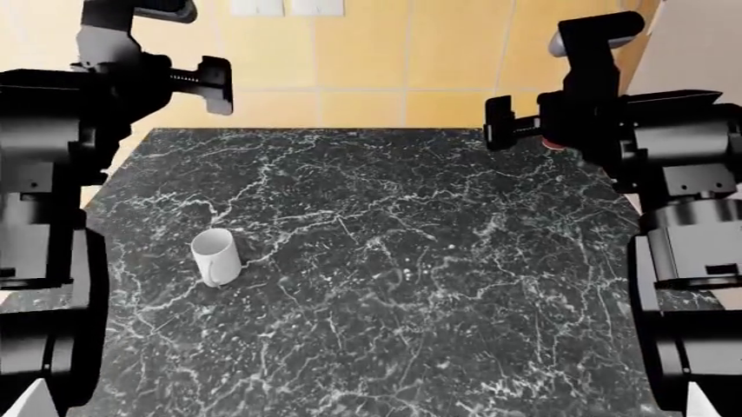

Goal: A wet mug is on the counter and needs to be dried. Pick it up and place it upside down in the open cabinet.

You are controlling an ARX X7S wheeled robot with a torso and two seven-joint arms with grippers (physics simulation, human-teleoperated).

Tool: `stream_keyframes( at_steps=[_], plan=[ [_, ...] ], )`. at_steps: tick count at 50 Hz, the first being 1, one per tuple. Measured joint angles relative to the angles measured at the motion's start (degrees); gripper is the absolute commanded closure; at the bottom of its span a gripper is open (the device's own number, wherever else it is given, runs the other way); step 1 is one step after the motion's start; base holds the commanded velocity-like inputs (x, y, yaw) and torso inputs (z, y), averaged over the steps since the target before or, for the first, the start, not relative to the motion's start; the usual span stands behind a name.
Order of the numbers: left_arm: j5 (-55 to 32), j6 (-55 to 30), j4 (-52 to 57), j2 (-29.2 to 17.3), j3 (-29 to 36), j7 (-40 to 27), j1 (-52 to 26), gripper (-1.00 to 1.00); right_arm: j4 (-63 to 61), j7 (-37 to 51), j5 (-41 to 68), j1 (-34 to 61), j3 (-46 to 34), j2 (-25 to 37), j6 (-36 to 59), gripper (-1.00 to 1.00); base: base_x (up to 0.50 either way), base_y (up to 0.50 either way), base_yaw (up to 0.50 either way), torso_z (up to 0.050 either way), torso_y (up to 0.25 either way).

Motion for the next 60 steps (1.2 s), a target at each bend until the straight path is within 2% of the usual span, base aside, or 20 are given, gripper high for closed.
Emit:
stream_keyframes(
  at_steps=[12,24,37,60],
  plan=[
    [-4.1,-14.4,26.0,-7.2,0.0,8.1,9.8,-1.0,6.2,-0.5,-0.4,0.2,-0.2,-0.6,-4.8,-1.0,0.0,0.0,0.0,0.0,0.0],
    [-8.3,-19.5,40.3,-13.2,1.7,15.9,17.0,-1.0,9.3,-0.6,-0.7,0.3,-0.5,-0.9,-7.1,-1.0,0.0,0.0,0.0,0.0,0.0],
    [-10.3,-21.0,45.4,-16.5,2.2,19.3,21.4,-1.0,10.6,-0.6,-1.1,0.6,-1.0,-1.2,-8.1,-1.0,0.0,0.0,0.0,0.0,0.0],
    [-11.7,-23.7,44.1,-16.9,2.9,20.8,22.8,-1.0,13.6,-0.8,-1.6,1.1,-1.7,-1.7,-10.6,-1.0,0.0,0.0,0.0,0.0,0.0]
  ],
)
